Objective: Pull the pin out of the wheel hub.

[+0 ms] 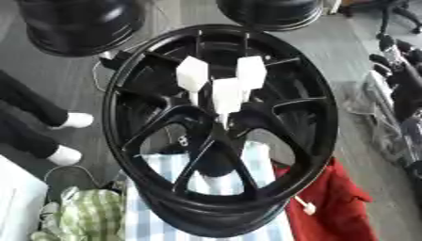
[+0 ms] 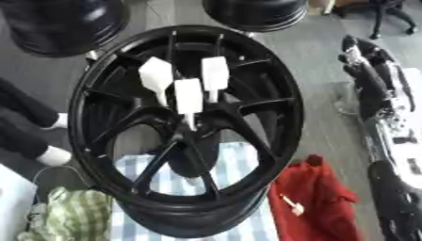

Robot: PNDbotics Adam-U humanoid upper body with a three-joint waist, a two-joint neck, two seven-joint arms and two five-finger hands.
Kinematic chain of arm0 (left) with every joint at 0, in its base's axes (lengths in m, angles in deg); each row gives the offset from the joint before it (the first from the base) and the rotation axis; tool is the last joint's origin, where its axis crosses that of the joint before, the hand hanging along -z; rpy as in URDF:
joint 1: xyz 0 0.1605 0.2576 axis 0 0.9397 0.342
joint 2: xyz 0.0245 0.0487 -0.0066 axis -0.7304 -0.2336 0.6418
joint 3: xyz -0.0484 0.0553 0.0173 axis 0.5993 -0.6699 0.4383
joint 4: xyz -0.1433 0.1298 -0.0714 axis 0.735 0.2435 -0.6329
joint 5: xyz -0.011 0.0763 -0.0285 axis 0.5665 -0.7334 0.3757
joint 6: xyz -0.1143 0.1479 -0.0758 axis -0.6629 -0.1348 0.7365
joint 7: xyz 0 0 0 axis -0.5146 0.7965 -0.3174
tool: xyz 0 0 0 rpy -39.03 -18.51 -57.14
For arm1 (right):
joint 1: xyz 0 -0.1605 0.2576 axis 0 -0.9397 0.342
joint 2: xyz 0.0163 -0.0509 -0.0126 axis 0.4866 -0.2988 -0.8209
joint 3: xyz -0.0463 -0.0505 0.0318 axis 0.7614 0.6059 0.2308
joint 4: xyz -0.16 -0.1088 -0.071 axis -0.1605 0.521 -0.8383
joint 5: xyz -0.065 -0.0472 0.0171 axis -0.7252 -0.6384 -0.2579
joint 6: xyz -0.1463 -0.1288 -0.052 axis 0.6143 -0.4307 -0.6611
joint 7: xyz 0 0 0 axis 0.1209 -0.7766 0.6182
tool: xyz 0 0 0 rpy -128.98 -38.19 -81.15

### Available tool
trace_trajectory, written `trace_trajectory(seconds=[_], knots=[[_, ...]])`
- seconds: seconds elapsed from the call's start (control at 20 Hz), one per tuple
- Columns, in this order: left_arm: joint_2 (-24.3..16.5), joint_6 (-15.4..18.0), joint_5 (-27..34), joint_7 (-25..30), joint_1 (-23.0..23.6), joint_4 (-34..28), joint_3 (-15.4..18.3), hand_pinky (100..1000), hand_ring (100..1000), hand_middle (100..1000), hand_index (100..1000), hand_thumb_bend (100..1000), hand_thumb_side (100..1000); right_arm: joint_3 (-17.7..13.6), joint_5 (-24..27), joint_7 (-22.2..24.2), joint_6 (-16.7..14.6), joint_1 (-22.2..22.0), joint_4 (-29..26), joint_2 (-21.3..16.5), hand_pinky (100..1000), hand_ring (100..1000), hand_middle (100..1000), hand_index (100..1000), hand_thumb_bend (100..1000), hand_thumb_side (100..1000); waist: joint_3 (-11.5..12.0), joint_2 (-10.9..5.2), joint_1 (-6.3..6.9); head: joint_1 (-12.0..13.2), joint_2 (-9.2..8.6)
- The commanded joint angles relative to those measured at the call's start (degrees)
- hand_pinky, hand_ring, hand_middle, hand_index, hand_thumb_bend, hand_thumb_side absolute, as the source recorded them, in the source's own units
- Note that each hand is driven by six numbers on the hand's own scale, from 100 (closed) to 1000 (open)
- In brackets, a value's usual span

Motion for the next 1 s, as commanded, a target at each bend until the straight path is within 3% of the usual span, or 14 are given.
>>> trace_trajectory(seconds=[0.05, 0.45, 0.65, 0.7, 0.75, 1.0], knots=[[1.33, 1.9, -2.3, 3.75, -3.76, 2.87, -1.74, 763, 786, 753, 817, 353, 599, -0.14, -0.28, 0.21, 0.05, 0.47, -0.62, -1.56, 920, 778, 798, 776, 289, 385, -0.21, -1.12, -0.12, -0.24, 0.32], [7.13, 6.32, -5.83, 8.02, -10.16, 8.67, -3.5, 798, 824, 773, 829, 420, 502, 0.05, -0.39, 0.42, 0.11, 0.69, -0.56, -1.36, 920, 777, 798, 776, 289, 386, -0.83, -0.78, -0.22, 0.3, -0.1], [7.97, 8.21, -5.49, 13.95, -12.17, 10.69, -4.78, 813, 835, 775, 823, 420, 415, 0.16, -0.67, 0.41, 0.14, 0.85, -0.59, -1.34, 920, 777, 798, 776, 290, 386, -1.06, -0.69, -0.05, 0.51, -0.38], [8.01, 8.59, -5.49, 14.49, -12.45, 11.41, -5.66, 819, 838, 771, 808, 383, 294, 0.22, -0.67, 0.43, 0.17, 0.89, -0.58, -1.37, 920, 777, 798, 776, 290, 386, -1.13, -0.68, 0.07, 0.56, -0.38], [8.06, 8.97, -5.54, 14.76, -12.7, 12.33, -6.57, 821, 839, 771, 806, 355, 265, 0.28, -0.66, 0.47, 0.21, 0.94, -0.58, -1.4, 920, 777, 798, 776, 290, 386, -1.19, -0.67, 0.15, 0.59, -0.36], [8.85, 10.3, -7.7, 15.01, -13.5, 16.62, -9.93, 827, 839, 775, 807, 368, 241, 0.38, -0.64, 0.63, 0.31, 1.05, -0.55, -1.48, 920, 777, 798, 776, 289, 386, -1.4, -0.69, 0.36, 0.81, 0.09]])
